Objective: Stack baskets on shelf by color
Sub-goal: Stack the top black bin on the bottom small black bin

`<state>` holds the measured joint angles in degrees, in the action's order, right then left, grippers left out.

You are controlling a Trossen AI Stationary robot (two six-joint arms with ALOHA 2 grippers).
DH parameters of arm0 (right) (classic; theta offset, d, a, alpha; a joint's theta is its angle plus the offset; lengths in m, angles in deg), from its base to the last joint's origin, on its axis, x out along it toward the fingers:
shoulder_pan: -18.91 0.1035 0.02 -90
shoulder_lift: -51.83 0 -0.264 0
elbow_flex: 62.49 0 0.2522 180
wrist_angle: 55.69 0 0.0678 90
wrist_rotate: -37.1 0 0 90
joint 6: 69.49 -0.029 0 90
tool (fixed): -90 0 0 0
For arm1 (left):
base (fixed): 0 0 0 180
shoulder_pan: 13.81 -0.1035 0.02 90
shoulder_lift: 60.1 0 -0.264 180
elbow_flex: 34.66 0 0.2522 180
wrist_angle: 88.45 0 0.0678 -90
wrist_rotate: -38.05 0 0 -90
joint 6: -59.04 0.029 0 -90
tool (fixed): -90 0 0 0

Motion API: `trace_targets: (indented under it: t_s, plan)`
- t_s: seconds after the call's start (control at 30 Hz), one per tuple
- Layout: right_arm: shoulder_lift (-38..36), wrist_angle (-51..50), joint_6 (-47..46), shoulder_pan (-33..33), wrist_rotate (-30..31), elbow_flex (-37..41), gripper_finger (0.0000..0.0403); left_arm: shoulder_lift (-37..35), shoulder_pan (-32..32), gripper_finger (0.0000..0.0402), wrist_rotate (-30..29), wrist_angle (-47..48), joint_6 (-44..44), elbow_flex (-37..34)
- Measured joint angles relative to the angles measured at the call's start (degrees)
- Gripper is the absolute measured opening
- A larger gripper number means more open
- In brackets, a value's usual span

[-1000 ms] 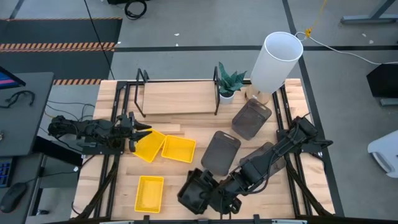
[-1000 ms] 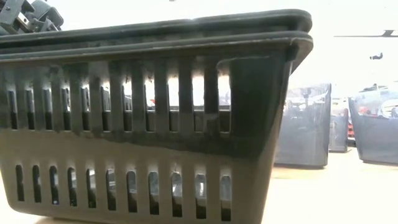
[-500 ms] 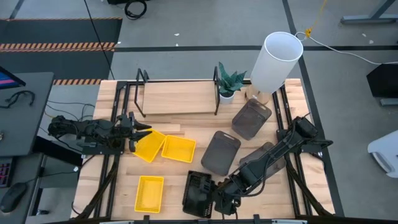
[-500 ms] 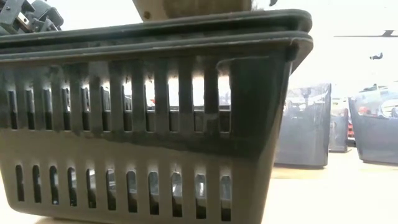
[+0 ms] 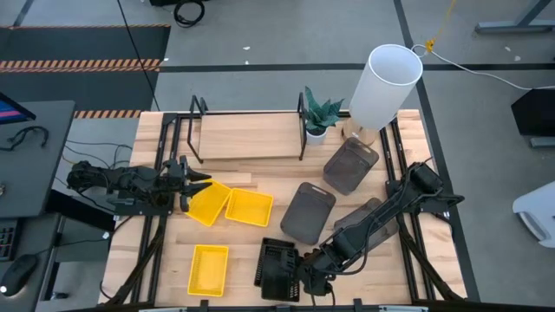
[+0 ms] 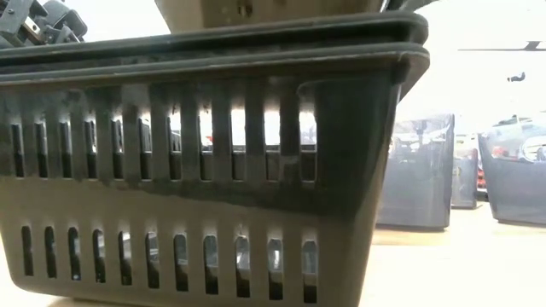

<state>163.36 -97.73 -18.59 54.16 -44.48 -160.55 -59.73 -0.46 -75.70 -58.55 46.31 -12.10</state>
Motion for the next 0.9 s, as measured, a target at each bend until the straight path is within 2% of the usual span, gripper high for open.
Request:
trace_targets:
  t_s: [0.17, 0.47, 0.9]
  plan:
    - [0.00, 0.06, -0.09, 0.02, 2.91, 0.86, 0.0009, 0.00, 0.00, 0.0117, 0.00, 0.01, -0.01, 0.00]
    - [0.00, 0.79, -0.08, -0.01, 6.10, 2.43, 0.0047, 0.00, 0.01, 0.0117, -0.01, 0.02, -0.02, 0.00]
    - [0.00, 1.25, -1.02, -0.28, 10.14, 2.60, 0.0050, 0.00, 0.00, 0.0117, 0.00, 0.00, -0.02, 0.00]
